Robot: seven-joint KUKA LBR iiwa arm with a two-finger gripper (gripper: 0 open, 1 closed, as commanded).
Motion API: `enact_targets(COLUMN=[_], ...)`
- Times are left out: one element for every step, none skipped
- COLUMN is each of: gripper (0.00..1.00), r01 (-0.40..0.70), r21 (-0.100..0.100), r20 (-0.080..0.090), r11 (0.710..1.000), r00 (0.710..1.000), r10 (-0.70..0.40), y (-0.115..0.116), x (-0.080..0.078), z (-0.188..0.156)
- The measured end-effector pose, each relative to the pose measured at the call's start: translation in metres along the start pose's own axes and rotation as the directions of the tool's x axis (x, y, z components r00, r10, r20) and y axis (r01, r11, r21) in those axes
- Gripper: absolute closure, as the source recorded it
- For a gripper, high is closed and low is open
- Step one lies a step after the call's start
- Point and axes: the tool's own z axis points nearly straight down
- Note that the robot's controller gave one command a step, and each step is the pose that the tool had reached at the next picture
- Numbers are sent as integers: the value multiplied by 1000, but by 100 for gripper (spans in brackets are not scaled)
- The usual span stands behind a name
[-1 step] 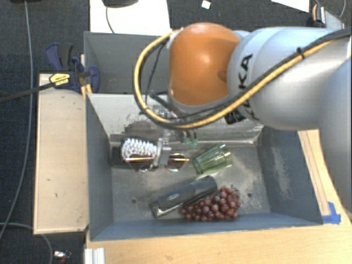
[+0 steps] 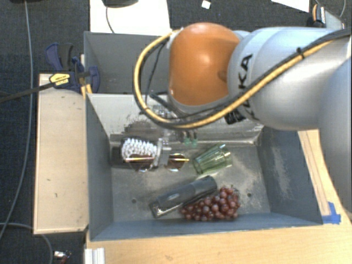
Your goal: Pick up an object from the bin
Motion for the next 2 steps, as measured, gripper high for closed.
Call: enact_targets(gripper=[0, 0], r01=[9, 225], r21=[-2, 0], r20=[11, 9], r11=[1000, 974], r00=[1000, 974], r10=[-9, -225], y=[6, -22], x=[-1, 2], z=[12, 36])
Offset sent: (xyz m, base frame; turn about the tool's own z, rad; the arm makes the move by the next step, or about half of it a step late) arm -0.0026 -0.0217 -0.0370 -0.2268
